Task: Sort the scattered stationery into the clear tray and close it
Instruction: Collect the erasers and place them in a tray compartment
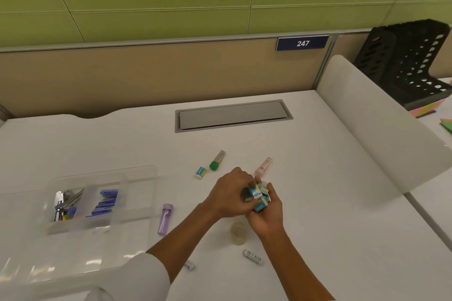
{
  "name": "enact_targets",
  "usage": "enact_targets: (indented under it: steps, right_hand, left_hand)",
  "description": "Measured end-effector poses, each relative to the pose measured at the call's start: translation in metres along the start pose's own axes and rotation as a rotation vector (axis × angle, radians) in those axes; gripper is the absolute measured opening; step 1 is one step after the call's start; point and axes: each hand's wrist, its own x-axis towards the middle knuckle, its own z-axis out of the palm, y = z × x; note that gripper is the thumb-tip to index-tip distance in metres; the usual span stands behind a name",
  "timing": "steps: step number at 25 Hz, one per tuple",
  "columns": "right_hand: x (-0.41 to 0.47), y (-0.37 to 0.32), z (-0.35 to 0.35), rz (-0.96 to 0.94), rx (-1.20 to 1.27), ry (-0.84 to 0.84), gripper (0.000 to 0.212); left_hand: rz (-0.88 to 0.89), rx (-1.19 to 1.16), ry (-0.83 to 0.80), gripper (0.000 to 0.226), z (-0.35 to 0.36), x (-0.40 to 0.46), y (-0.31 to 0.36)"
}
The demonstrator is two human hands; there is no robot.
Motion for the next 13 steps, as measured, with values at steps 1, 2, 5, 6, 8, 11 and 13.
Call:
enact_targets:
  steps: [1, 2, 5, 6, 8, 11, 13]
  right_hand:
    - [-0.002, 0.002, 0.000, -0.008, 0.004, -0.022, 0.035]
    - [-0.003, 0.002, -0.001, -0.016, 0.016, -0.040, 0.050]
    - [-0.003, 0.001, -0.004, 0.006, 0.078, -0.075, 0.075]
    - [-0.001, 0.001, -0.004, 0.006, 0.091, -0.075, 0.074]
    - [0.001, 0.003, 0.000, 0.016, 0.088, -0.058, 0.057]
    - [0.007, 0.008, 0.005, 0.018, 0.089, -0.019, 0.027]
    - [0.012, 0.010, 0.006, 0.026, 0.085, 0.006, 0.030]
  left_hand:
    - [0.009, -0.004, 0.012, 0.035, -0.002, -0.001, -0.001]
    - [0.008, -0.010, 0.034, 0.035, -0.005, -0.004, -0.005]
    - [-0.125, -0.030, 0.152, 0.033, -0.019, -0.010, -0.031]
    - [-0.203, -0.030, 0.199, 0.031, -0.023, -0.012, -0.042]
    - [-0.396, 0.000, 0.238, 0.029, -0.028, -0.015, -0.068]
    - [-0.650, 0.142, 0.084, 0.043, -0.030, -0.013, -0.100]
    - [-0.682, 0.166, -0.043, 0.056, -0.026, -0.008, -0.118]
